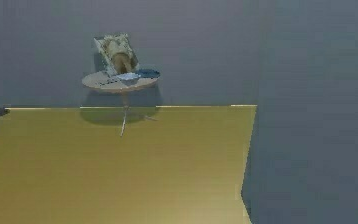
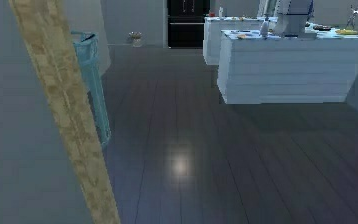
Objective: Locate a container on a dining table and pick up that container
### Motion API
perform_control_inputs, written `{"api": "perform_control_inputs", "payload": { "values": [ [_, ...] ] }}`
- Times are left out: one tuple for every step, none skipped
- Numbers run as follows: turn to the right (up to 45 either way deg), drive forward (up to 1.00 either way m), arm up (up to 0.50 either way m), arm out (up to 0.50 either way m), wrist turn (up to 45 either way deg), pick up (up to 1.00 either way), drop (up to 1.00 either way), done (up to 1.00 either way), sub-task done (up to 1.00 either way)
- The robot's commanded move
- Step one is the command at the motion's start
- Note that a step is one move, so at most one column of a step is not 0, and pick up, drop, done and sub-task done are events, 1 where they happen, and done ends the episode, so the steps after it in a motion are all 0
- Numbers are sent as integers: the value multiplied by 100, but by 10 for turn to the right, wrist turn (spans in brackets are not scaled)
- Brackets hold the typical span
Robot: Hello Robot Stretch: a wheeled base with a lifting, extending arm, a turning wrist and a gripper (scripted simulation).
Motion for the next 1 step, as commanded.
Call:
{"api": "perform_control_inputs", "payload": {
  "values": [
    [0,100,0,0,0,0,0,0,0]
  ]
}}
